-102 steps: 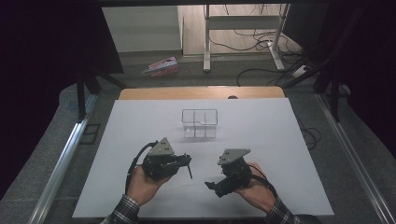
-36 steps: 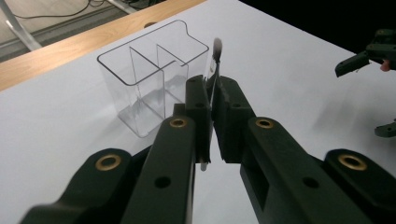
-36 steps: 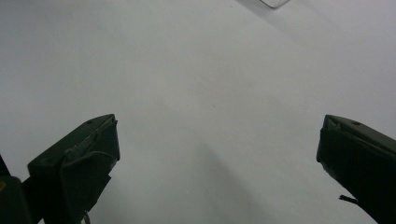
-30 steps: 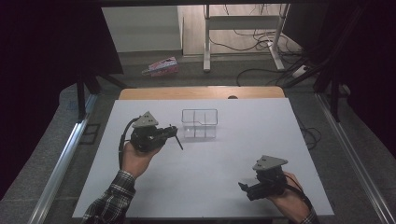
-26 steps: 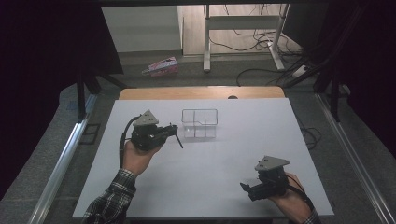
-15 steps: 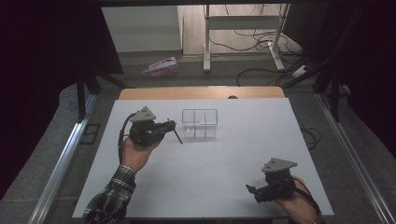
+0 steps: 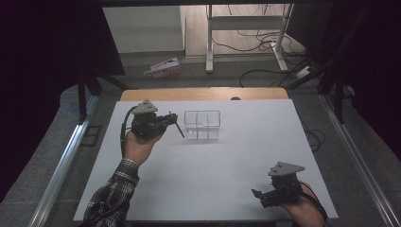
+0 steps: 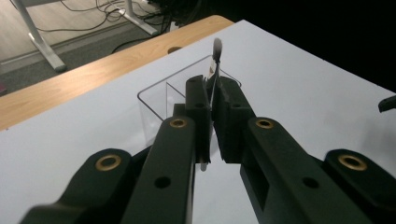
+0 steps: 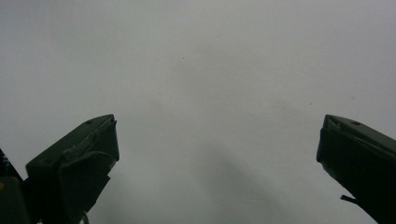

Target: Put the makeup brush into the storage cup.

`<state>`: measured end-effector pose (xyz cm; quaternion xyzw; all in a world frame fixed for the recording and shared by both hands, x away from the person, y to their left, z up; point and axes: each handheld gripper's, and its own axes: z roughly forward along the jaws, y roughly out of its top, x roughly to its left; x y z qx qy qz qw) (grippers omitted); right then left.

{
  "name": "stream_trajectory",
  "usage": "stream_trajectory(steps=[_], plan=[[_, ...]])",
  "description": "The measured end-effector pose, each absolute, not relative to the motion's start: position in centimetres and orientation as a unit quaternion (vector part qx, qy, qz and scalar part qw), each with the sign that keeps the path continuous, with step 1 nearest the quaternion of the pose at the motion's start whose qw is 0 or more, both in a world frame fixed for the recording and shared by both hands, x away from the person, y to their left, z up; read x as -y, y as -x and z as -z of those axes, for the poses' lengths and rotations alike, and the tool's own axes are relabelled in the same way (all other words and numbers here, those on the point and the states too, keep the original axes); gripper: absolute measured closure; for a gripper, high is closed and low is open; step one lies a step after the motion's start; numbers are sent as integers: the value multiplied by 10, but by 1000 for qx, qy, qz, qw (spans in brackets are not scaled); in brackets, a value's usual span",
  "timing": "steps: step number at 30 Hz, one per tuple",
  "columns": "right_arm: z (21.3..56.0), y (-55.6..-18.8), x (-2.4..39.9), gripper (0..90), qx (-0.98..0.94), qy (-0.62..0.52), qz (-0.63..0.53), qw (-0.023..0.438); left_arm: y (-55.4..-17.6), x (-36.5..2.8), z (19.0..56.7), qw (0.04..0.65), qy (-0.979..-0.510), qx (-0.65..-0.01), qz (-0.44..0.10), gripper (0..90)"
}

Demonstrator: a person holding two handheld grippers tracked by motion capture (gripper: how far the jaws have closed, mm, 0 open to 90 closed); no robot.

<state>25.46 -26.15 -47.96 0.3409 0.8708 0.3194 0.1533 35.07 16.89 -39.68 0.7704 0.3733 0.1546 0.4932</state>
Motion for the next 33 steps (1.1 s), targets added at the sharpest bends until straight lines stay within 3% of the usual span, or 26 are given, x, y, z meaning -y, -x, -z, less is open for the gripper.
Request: stream_trajectory(steps=[33], plan=[[481,-252,260,0,-876,-335,-311,155,-386,-154,376,493,-764,-376,-178,852]])
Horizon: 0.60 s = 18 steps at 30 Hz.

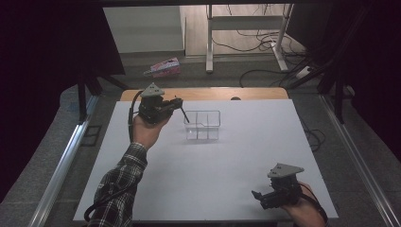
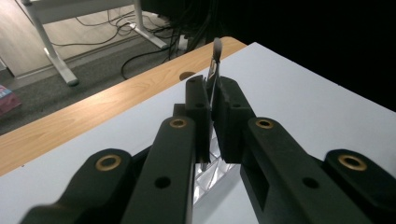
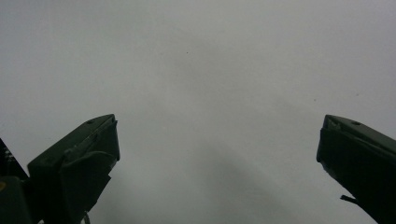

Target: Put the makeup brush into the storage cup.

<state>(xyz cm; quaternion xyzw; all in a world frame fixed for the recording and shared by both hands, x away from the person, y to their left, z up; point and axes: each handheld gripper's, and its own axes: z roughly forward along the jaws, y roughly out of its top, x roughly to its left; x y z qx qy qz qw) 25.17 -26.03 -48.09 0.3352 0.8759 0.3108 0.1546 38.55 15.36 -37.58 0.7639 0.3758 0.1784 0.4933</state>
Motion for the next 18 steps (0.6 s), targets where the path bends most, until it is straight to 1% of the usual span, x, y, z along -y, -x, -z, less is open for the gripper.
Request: stream_trajectory(steps=[18], plan=[[481,-251,261,0,-876,-336,-309,152,-399,-145,386,485,-764,-384,-184,850]])
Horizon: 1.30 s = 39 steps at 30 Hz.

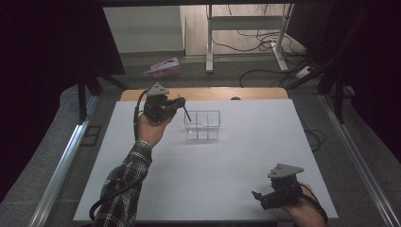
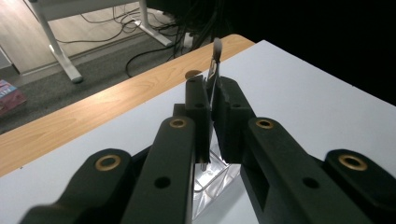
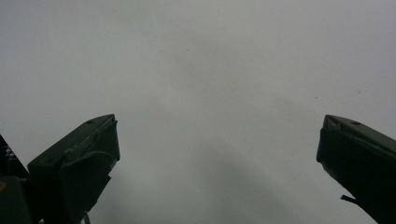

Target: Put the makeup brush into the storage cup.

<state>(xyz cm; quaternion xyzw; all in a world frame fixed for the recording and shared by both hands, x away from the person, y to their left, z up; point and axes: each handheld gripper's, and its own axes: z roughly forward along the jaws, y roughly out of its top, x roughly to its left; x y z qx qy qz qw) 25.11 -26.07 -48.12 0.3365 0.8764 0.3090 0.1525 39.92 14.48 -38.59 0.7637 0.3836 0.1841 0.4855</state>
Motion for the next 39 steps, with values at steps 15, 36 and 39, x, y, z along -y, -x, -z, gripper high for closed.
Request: stream_trajectory(steps=[15,36,39], plan=[[481,-251,262,0,-876,-338,-309,152,-406,-140,404,476,-764,-397,-179,851],[482,-251,262,0,-877,-338,-308,150,-412,-137,430,464,-767,-413,-164,850],[482,-251,262,0,-877,-338,-307,150,-412,-136,432,462,-768,-413,-163,850]])
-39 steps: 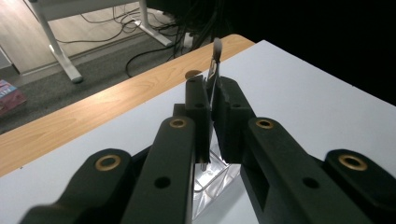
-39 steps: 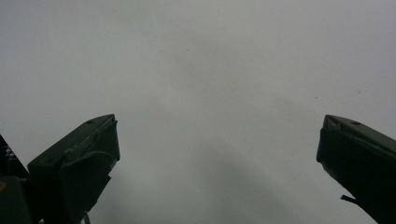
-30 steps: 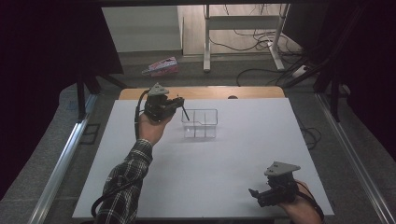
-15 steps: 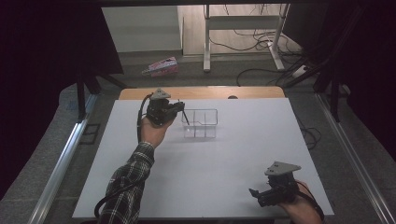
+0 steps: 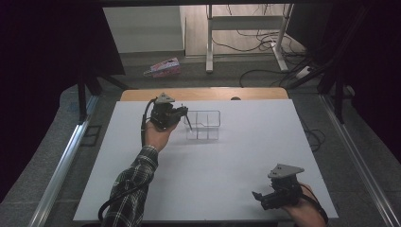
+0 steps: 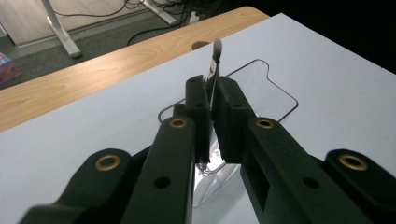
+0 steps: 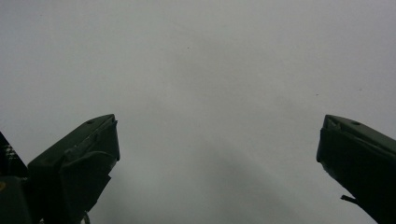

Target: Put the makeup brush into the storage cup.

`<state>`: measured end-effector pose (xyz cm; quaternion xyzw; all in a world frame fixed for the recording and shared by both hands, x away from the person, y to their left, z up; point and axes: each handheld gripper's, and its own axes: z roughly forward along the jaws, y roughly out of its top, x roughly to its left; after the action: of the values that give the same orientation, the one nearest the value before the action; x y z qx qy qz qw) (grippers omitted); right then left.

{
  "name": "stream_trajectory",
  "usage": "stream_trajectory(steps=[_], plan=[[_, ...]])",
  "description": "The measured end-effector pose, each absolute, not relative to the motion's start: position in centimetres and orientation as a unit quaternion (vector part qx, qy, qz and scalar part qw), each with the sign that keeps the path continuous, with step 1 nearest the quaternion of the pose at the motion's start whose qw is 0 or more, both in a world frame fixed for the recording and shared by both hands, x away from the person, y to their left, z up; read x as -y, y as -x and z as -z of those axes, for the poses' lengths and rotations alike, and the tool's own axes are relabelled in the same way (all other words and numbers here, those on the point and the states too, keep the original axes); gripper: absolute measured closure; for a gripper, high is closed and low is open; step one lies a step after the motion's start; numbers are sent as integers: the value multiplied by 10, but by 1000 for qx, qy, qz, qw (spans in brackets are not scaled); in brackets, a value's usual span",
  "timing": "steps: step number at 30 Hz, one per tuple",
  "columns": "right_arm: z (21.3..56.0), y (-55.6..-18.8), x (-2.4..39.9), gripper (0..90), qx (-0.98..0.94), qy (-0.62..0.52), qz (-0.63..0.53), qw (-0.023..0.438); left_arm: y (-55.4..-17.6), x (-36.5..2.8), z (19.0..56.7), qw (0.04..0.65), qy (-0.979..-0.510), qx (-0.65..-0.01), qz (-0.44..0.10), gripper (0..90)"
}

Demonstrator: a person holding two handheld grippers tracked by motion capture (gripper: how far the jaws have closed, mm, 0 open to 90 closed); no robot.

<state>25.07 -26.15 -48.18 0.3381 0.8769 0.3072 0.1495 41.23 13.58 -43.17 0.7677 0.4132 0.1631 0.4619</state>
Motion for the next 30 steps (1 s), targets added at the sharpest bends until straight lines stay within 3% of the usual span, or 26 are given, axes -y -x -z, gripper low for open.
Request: stream_trajectory(steps=[17,18,24,27,30], plan=[[483,-251,260,0,-881,-334,-302,146,-413,-133,446,453,-768,-422,-163,832],[483,-251,260,0,-881,-334,-302,146,-413,-134,445,455,-765,-425,-165,768],[483,-251,260,0,-881,-334,-301,146,-417,-139,441,451,-756,-446,-161,146],[483,-251,260,0,-881,-335,-301,145,-418,-140,440,445,-759,-448,-158,56],[483,-251,260,0,-881,-335,-300,145,-418,-142,440,437,-764,-447,-157,31]])
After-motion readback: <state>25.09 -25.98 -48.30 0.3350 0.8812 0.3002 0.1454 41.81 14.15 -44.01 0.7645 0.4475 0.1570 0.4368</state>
